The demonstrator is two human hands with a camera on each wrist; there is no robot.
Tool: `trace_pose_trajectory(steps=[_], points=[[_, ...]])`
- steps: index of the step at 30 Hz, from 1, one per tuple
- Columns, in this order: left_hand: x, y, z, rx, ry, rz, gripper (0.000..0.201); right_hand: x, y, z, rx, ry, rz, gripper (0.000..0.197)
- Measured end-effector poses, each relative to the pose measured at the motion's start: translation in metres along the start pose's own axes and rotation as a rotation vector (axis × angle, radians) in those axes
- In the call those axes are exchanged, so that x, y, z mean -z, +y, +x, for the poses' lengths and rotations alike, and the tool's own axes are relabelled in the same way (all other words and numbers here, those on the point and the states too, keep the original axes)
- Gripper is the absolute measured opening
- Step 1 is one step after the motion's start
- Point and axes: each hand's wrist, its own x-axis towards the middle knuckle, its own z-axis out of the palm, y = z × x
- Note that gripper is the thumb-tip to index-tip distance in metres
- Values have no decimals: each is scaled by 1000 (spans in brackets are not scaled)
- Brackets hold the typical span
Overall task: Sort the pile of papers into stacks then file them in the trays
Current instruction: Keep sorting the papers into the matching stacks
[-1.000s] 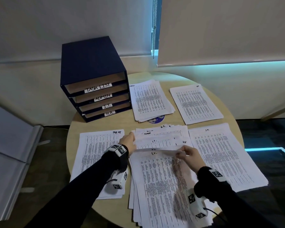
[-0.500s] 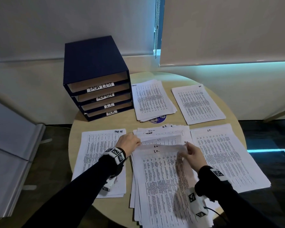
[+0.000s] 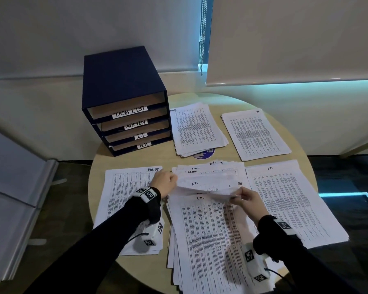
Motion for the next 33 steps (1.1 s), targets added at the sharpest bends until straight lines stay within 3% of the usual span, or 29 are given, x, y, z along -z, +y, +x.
trace_pose_trajectory(steps=[2, 5, 12, 14, 15, 17, 19, 22, 25, 26, 28, 29, 31, 33], points=[[1, -2, 5, 61, -63, 93, 11, 1, -1, -2, -12, -24, 25, 9], [1, -1, 8, 93, -176, 181, 26, 1, -5, -4, -11, -38, 54, 18], [-2, 7, 2, -134, 2, 304, 13, -1, -7, -1, -57, 49, 68, 36], [1, 7, -5, -195, -13, 215, 8, 1, -5, 0, -56, 52, 25, 36], [2, 7, -9, -214, -39, 132, 10, 2, -4, 0, -46, 45, -20, 26], [6, 8, -18, -209, -135, -79, 7, 4, -4, 0, -43, 59, -71, 11], [9, 11, -27, -201, -275, -242, 7, 5, 0, -1, -67, 98, -68, 14], [14, 14, -35, -185, -429, -308, 17, 6, 6, -1, -88, 51, -34, 9], [15, 18, -37, -132, -405, -333, 7, 7, 6, -2, -89, 47, 8, 12], [16, 21, -38, -117, -356, -365, 13, 7, 5, -2, -76, 71, 31, 19], [14, 23, -38, 33, -317, -480, 55, 9, 2, 0, -54, 124, 87, 24], [11, 24, -37, 122, -330, -536, 79, 11, 0, 1, -52, 155, 118, 21], [1, 22, -32, 164, -328, -582, 121, 13, -4, 2, -88, 194, 206, 12], [-17, 10, -18, 143, -274, -621, 126, 15, -11, 6, -159, 205, 343, 17]])
